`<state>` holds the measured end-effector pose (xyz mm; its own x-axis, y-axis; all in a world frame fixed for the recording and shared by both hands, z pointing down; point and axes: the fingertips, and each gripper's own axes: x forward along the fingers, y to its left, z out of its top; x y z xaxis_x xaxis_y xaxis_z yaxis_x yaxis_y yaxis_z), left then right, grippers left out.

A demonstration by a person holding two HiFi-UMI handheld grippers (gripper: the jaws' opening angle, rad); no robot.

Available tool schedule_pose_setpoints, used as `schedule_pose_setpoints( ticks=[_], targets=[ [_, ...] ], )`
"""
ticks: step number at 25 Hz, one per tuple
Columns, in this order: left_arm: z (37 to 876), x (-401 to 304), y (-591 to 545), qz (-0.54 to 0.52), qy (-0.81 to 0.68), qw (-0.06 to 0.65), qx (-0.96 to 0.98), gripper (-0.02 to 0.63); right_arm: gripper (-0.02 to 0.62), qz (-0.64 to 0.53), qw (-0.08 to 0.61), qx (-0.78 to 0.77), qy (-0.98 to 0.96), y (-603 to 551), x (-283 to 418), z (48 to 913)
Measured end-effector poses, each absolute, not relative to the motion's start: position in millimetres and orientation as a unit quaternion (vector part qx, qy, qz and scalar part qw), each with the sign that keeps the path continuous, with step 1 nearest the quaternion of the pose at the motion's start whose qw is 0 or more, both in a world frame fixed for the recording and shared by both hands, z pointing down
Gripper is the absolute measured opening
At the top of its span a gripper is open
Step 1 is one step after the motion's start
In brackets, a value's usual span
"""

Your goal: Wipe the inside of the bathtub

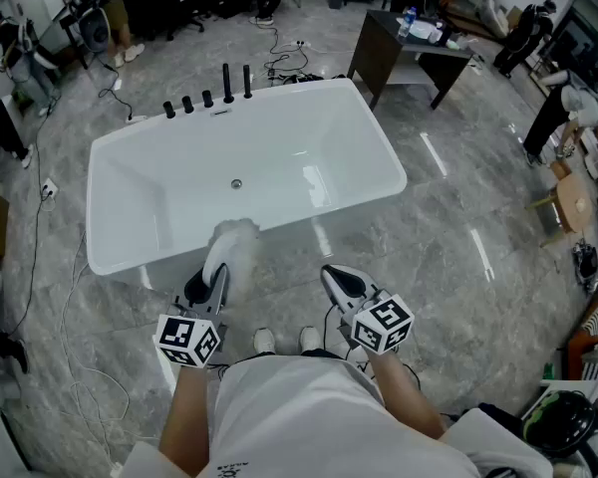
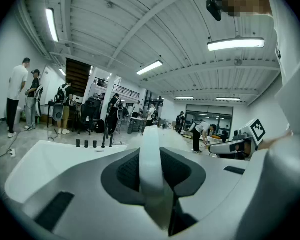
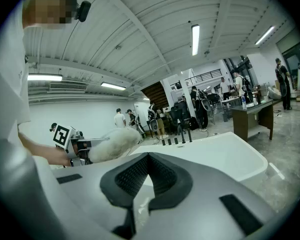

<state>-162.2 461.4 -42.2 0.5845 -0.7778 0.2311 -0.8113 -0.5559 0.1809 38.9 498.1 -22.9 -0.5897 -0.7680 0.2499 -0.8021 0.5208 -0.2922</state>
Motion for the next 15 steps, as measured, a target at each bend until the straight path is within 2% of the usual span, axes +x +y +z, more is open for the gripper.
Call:
schedule_pose_setpoints(
  ticks=[15],
  targets=[
    [-41, -181, 455, 0.064, -0.433, 0.130, 0.889, 0.100, 0.018, 0.192, 0.042, 0.478, -0.856, 497, 26, -23]
  ],
)
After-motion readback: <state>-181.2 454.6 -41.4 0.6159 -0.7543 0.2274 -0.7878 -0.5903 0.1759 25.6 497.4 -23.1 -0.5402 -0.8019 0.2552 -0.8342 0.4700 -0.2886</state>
